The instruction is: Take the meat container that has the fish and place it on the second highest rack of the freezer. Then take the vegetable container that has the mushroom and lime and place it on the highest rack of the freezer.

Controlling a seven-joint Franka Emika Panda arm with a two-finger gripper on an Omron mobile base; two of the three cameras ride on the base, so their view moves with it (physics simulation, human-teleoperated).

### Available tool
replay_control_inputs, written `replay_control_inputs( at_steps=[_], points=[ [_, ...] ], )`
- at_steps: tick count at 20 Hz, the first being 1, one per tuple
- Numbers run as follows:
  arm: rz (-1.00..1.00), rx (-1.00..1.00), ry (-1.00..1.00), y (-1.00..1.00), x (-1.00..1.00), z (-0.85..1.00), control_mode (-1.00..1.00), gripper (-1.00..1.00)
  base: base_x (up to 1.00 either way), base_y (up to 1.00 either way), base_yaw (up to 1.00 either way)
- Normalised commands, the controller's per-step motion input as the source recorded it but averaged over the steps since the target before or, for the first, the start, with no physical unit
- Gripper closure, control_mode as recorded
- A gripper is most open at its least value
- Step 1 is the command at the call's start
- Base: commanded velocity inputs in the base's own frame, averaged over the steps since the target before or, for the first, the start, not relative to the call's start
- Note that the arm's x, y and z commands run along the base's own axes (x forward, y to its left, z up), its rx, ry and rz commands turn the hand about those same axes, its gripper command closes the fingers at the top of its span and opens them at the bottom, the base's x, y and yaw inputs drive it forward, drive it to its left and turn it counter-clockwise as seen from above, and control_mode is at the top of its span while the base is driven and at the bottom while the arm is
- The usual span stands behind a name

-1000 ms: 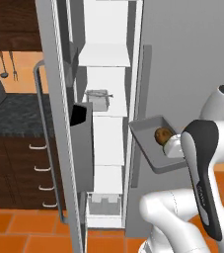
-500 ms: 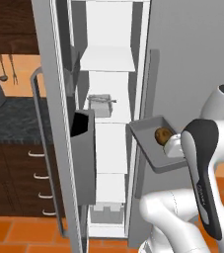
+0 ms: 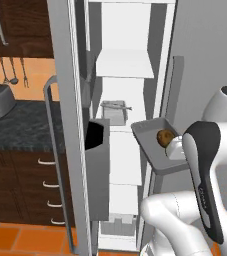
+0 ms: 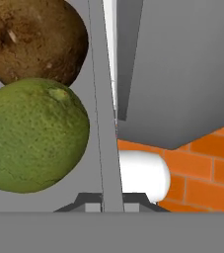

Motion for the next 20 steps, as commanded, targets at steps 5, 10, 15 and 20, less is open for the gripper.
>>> replay_control_inputs(
  at_steps=[5, 10, 15, 20],
  points=[
    [0.0, 0.0, 0.0, 0.0, 0.0, 0.0, 1.0, 1.0, 0.5, 0.02, 0.04],
    [0.0, 0.0, 0.0, 0.0, 0.0, 0.0, 1.0, 1.0, 0.14, 0.26, 0.12],
    [0.0, 0.0, 0.0, 0.0, 0.0, 0.0, 1.0, 1.0, 0.11, 0.17, 0.1],
    [0.0, 0.0, 0.0, 0.0, 0.0, 0.0, 1.0, 1.0, 0.0, 0.0, 0.0]
  ],
)
